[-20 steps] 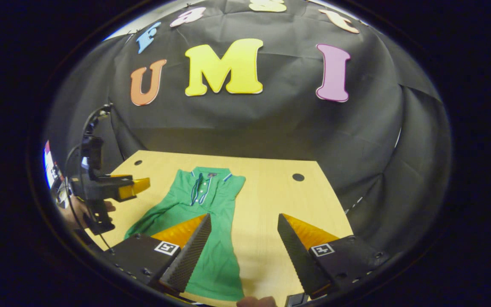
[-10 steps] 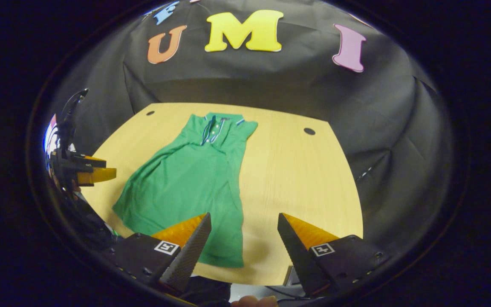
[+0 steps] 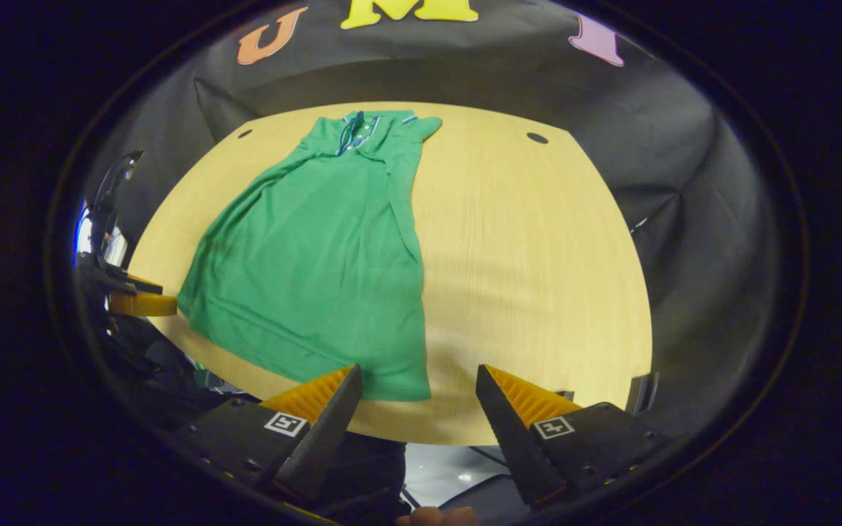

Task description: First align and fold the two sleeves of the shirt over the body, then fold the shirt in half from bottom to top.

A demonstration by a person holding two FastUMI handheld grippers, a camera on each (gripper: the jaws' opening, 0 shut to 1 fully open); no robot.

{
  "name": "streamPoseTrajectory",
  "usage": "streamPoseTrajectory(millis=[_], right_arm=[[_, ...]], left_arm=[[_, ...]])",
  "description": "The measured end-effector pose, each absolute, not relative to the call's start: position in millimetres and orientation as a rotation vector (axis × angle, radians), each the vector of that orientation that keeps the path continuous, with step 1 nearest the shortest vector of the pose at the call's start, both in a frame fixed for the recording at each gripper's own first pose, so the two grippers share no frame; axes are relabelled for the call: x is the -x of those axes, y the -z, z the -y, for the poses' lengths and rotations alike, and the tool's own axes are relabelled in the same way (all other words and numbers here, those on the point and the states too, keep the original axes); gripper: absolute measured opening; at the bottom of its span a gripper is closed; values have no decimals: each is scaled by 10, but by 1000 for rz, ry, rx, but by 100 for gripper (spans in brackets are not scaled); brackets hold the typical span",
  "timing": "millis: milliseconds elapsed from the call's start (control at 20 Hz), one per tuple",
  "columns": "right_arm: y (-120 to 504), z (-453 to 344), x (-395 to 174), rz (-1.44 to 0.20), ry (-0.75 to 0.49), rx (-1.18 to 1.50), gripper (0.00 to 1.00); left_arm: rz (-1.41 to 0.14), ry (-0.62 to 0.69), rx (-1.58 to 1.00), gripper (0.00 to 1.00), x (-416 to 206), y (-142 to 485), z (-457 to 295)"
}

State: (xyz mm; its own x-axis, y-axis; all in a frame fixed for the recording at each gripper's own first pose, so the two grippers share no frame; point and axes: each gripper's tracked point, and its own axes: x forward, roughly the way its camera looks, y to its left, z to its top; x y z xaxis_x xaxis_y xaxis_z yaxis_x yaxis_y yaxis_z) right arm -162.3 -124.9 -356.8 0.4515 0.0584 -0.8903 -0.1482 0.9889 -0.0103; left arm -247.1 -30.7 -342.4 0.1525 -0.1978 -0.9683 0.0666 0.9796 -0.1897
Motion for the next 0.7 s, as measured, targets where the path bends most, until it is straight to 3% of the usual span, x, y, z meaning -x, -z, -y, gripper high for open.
streamPoseTrajectory(millis=[250,700], right_arm=[[3837,1234,1711,-1221,-142,91,96],[4161,1181,1653,-1304,-152,145,96]], left_arm=[[-1437,166,106,98,2423,3589,266],[-1506,135,140,98,2503,3756,291]])
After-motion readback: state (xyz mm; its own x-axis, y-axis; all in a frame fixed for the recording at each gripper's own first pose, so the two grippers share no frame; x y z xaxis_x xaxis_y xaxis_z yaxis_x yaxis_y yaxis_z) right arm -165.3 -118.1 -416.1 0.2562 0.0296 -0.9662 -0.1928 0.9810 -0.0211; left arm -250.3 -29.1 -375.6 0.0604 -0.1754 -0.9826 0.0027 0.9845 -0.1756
